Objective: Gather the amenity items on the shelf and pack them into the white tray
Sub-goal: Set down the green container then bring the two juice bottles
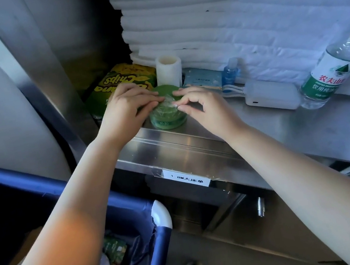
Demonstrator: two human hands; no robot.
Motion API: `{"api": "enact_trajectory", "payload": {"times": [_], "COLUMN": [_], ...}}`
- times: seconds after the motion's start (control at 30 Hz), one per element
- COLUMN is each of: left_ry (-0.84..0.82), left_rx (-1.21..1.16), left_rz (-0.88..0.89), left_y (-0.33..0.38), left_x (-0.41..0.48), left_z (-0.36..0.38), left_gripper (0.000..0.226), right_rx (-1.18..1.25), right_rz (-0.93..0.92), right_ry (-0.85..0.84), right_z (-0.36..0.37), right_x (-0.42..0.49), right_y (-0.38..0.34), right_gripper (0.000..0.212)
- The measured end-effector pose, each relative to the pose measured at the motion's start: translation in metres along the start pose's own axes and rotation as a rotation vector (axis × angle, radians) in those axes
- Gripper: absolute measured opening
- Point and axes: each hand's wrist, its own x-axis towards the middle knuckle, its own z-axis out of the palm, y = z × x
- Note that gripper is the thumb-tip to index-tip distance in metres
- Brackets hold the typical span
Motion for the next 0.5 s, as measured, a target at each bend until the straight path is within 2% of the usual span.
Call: {"api": "enact_trajectory", "payload": {"times": [0.23,0.37,0.43,0.5], "left_ry": [0.034,0.004,0.043,0.101], "left_rx": [-0.048,-0.074,-0.005,0.070], "left_rz": [-0.129,-0.177,-0.148,-0.006], "left_y": [-0.002,0.011,0.024,0.043], "left_x": [-0.004,-0.004,-0.008,-0.012], "left_z": [0.000,0.000,-0.001,0.003], "left_gripper": [0.021,0.025,0.032,0.034], "right_rx": [0.031,-0.047,-0.033,-0.073], "right_rz": [0.016,-0.008,0.006,0.067], "right_ry": [0.039,0.007,0.095,0.182], "right_z": [0.012,0.008,0.001,-0.012], "right_x": [0.002,-0.008,-0.022,-0.039], "right_y": [-0.005,-0.006,-0.003,0.004], "right_gripper": [0.018,0.035,0.043,0.043]}}
